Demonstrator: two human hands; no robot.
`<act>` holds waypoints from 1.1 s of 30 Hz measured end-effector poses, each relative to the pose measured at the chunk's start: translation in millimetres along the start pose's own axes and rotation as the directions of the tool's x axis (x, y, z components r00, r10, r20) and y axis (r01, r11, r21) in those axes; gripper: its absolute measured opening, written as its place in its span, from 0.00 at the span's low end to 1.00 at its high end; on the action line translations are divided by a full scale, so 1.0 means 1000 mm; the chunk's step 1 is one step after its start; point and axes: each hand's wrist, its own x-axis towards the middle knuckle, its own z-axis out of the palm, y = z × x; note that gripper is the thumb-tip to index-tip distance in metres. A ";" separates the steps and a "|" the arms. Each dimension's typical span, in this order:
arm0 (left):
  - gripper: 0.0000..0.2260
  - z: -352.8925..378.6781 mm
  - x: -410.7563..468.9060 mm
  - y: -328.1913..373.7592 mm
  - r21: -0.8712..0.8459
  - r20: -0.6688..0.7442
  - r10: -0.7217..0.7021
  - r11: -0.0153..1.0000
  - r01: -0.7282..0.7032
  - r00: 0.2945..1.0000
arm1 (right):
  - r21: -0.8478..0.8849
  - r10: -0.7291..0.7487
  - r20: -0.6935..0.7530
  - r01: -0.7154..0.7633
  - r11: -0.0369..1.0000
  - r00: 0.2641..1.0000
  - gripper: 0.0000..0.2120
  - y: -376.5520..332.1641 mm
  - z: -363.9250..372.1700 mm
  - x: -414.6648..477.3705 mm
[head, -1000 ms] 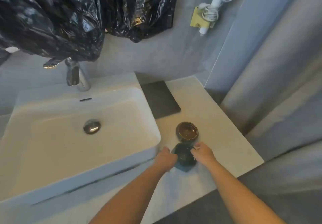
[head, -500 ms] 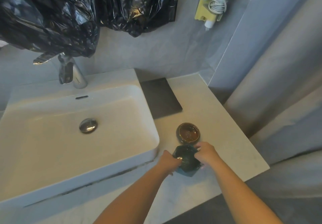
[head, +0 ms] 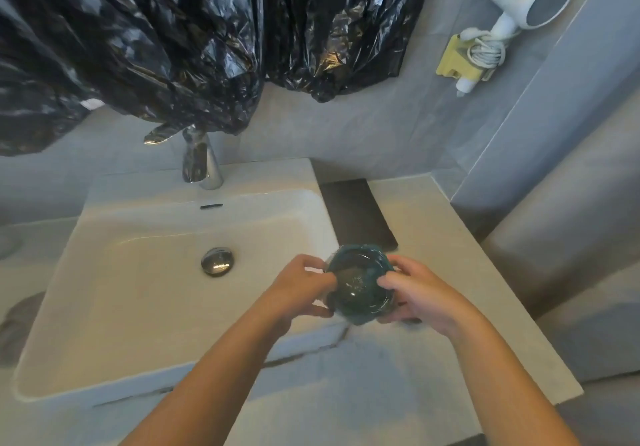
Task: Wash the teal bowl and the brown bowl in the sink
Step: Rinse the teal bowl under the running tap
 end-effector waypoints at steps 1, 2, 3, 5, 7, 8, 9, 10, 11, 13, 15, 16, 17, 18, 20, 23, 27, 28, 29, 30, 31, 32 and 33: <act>0.14 -0.018 -0.003 0.002 -0.011 -0.013 0.006 1.000 -0.007 1.000 | 0.050 -0.005 0.043 0.003 0.999 0.999 0.15 -0.004 0.013 0.008; 0.14 -0.037 -0.004 0.002 -0.020 -0.033 0.011 1.000 -0.012 0.999 | 0.082 -0.004 0.075 -0.002 0.997 0.997 0.15 -0.007 0.029 0.017; 0.14 -0.056 -0.006 0.000 -0.029 -0.058 0.014 0.999 -0.016 0.998 | 0.102 0.003 0.097 -0.013 0.995 0.995 0.15 -0.009 0.046 0.028; 0.13 -0.094 -0.004 -0.004 -0.027 -0.114 0.023 0.999 -0.026 0.993 | 0.134 0.027 0.136 -0.045 0.990 0.990 0.15 -0.013 0.082 0.050; 0.10 -0.133 0.002 -0.007 -0.054 -0.197 0.047 0.997 -0.059 0.979 | 0.146 0.051 0.155 -0.074 0.987 0.987 0.16 -0.018 0.118 0.071; 0.08 -0.153 0.005 -0.006 -0.102 -0.254 0.062 0.991 -0.091 0.965 | 0.143 0.062 0.151 -0.084 0.986 0.987 0.16 -0.021 0.134 0.081; 0.08 -0.173 0.008 -0.003 -0.164 -0.307 0.080 0.977 -0.135 0.948 | 0.145 0.071 0.142 -0.092 0.985 0.987 0.17 -0.025 0.149 0.090; 0.10 -0.191 0.011 0.000 -0.234 -0.346 0.101 0.954 -0.190 0.933 | 0.153 0.078 0.133 -0.099 0.983 0.988 0.16 -0.028 0.162 0.097; 0.12 -0.207 0.013 0.004 -0.310 -0.365 0.122 0.919 -0.244 0.923 | 0.164 0.083 0.124 -0.103 0.981 0.989 0.15 -0.032 0.174 0.104; 0.14 -0.233 0.018 0.014 -0.463 -0.358 0.162 0.825 -0.325 0.920 | 0.176 0.085 0.099 -0.102 0.979 0.991 0.13 -0.039 0.192 0.114; 0.15 -0.249 0.024 0.027 -0.605 -0.325 0.187 0.712 -0.356 0.927 | 0.173 0.082 0.064 -0.092 0.981 0.995 0.11 -0.045 0.204 0.122; 0.14 -0.254 0.026 0.034 -0.657 -0.303 0.202 0.664 -0.358 0.931 | 0.175 0.080 0.048 -0.087 0.981 0.996 0.10 -0.047 0.208 0.126; 0.12 -0.257 0.029 0.040 -0.689 -0.281 0.220 0.631 -0.356 0.934 | 0.177 0.078 0.036 -0.083 0.981 0.996 0.10 -0.049 0.212 0.129; 0.11 -0.260 0.031 0.045 -0.708 -0.263 0.235 0.612 -0.353 0.936 | 0.177 0.076 0.027 -0.079 0.981 0.997 0.09 -0.052 0.214 0.132; 0.13 -0.263 0.033 0.055 -0.722 -0.243 0.262 0.594 -0.355 0.934 | 0.173 0.073 0.011 -0.074 0.982 0.997 0.09 -0.056 0.218 0.138; 0.19 -0.265 0.031 0.065 -0.725 -0.244 0.262 0.590 -0.355 0.934 | 0.162 0.071 -0.012 -0.068 0.984 0.997 0.10 -0.064 0.221 0.144; 0.23 -0.264 0.026 0.076 -0.708 -0.233 0.265 0.614 -0.350 0.936 | 0.146 0.065 -0.008 -0.063 0.987 0.998 0.12 -0.071 0.222 0.149; 0.23 -0.262 0.025 0.081 -0.694 -0.232 0.281 0.623 -0.361 0.931 | 0.141 0.062 -0.005 -0.061 0.988 0.998 0.12 -0.073 0.222 0.150; 0.23 -0.260 0.024 0.087 -0.675 -0.229 0.305 0.635 -0.376 0.925 | 0.135 0.060 -0.003 -0.059 0.989 0.998 0.12 -0.074 0.222 0.152; 0.23 -0.258 0.023 0.092 -0.648 -0.228 0.327 0.652 -0.393 0.917 | 0.130 0.061 0.000 -0.060 0.990 0.998 0.12 -0.076 0.223 0.153; 0.23 -0.256 0.022 0.097 -0.612 -0.231 0.346 0.675 -0.412 0.910 | 0.125 0.062 0.003 -0.062 0.990 0.998 0.12 -0.076 0.223 0.155; 0.23 -0.254 0.023 0.099 -0.563 -0.239 0.361 0.705 -0.431 0.901 | 0.122 0.063 0.004 -0.063 0.991 0.998 0.12 -0.077 0.223 0.156; 0.22 -0.254 0.024 0.097 -0.499 -0.252 0.375 0.740 -0.452 0.892 | 0.119 0.061 0.006 -0.062 0.991 0.998 0.12 -0.076 0.223 0.158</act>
